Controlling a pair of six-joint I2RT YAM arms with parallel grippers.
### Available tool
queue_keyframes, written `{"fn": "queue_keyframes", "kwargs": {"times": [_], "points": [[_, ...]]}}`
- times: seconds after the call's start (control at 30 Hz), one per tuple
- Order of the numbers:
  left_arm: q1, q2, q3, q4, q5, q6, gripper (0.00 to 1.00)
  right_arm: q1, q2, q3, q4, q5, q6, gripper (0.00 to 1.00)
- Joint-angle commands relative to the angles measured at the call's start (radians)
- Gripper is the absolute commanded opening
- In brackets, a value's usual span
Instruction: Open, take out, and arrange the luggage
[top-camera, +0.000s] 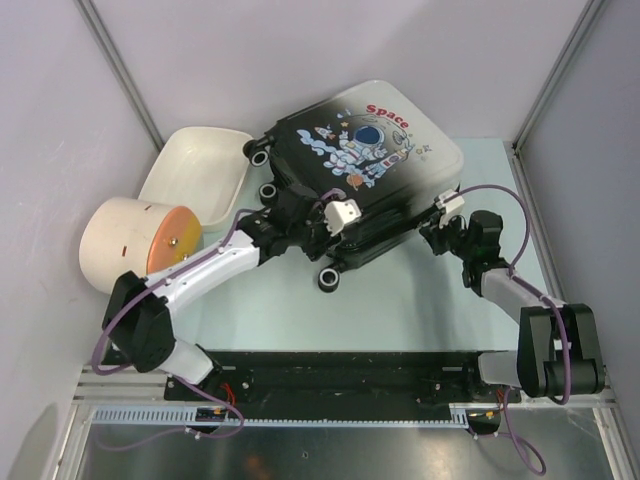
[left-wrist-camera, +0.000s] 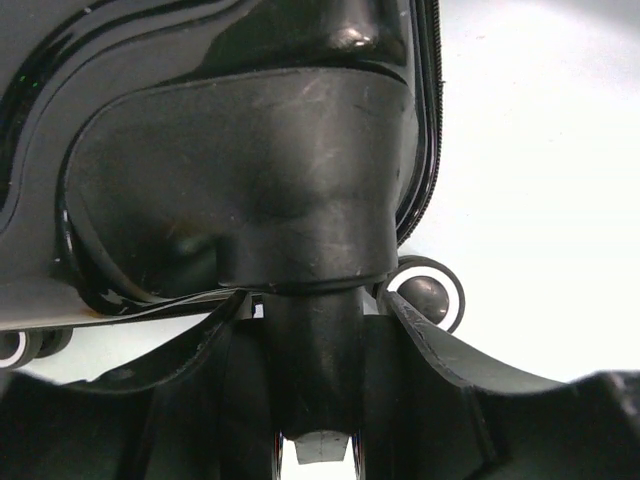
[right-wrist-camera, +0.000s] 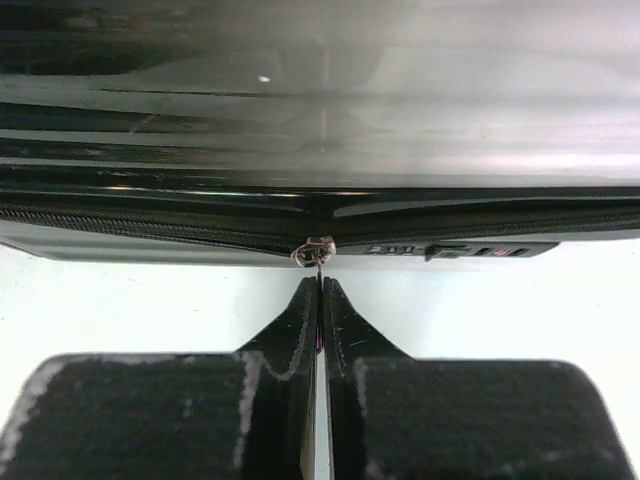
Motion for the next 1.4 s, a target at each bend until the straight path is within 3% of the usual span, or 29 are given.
{"fn": "queue_keyframes", "kwargs": {"times": [0.0,0.17,0.37,0.5,0.63,0.83,1.17,1.37], "points": [[0.141,-0.092,-0.045,-0.054,-0.031,0.108,0.00,-0.084,-0.056,0.027,-0.052,0.064,-0.059,0.00],[0.281,-0.079,-0.019,-0.055,-0.025,0.177,0.00,-0.141,-0.056,0.030,-0.043,0.087,-0.126,0.00],[0.365,-0.036,0.021,-0.052,-0.016,0.248,0.00,-0.242,0.051,0.059,0.069,0.091,-0.206,0.00],[0.397,0.012,0.052,-0.052,0.004,0.297,0.00,-0.322,0.166,0.180,0.157,0.029,-0.198,0.00],[0.436,0.110,0.143,-0.052,0.000,0.318,0.00,-0.385,0.307,0.316,0.212,-0.141,-0.156,0.00],[0.443,0.207,0.226,-0.052,0.052,0.381,0.00,-0.374,0.508,0.451,0.399,-0.333,-0.042,0.00],[0.443,0.339,0.322,-0.052,0.080,0.404,0.00,-0.267,0.857,0.743,0.526,-0.295,0.174,0.00],[0.443,0.362,0.354,-0.052,0.147,0.378,0.00,-0.222,1.111,1.112,0.510,-0.268,0.352,0.00]]}}
